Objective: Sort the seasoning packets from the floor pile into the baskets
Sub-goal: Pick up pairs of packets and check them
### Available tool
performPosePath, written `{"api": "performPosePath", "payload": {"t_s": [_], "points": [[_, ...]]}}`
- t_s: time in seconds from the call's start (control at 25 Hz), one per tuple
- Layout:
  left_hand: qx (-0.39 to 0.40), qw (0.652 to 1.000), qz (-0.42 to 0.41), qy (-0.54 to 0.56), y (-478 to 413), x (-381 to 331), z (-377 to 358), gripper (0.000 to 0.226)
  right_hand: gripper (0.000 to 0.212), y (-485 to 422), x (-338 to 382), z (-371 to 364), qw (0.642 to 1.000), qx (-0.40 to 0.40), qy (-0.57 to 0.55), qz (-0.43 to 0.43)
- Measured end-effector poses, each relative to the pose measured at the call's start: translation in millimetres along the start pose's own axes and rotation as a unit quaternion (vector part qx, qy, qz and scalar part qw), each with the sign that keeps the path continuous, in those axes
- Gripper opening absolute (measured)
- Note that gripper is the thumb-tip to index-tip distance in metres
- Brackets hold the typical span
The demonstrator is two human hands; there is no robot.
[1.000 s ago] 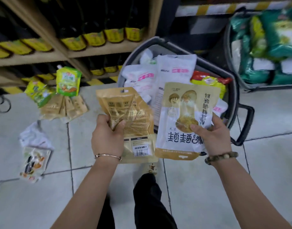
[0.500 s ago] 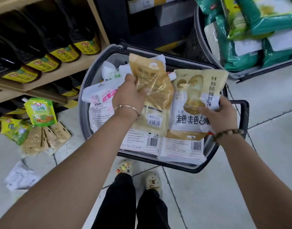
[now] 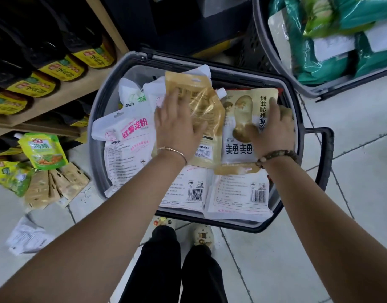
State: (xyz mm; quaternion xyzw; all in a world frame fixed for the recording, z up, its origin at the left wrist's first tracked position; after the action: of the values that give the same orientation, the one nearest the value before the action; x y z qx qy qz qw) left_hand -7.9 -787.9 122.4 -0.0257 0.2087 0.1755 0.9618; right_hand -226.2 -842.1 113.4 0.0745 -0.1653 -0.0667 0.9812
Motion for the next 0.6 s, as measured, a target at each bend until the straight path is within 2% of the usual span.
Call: {"api": "performPosePath", "payload": {"t_s": [0.08,0.24,0.52,0.6], "points": [[0.069,0.991,-0.07,-0.088,11,-14,-21,0.075,0.068,9,21,-10,0.998,0.022,0.012,0.06],[0.126,0.974,-0.087,-0.168,13,-8,-48,0.077,0.062,30,23,-48,0.984,0.106,0.092,0.109],[0.096,0.976,-0.085,-0.177,9,-10,-57,0.061,0.072,29,10,-77,0.974,0.139,0.135,0.114],[0.111,0.976,-0.075,-0.169,5,-12,-56,0.058,0.07,28,10,-78,0.973,0.146,0.144,0.109]]}}
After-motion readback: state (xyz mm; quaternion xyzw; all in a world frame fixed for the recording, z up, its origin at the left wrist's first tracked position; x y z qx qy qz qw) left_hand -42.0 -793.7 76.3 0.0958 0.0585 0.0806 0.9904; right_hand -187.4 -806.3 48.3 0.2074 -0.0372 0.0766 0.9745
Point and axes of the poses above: each hand's wrist, its own y-axis away from the middle knuckle, its own z-axis out of the back of the hand, x = y × z, the point moved 8 cm from there along -y, towards the middle knuckle, and after that the axes turned 8 degrees about -x, right-handed, at the moved point
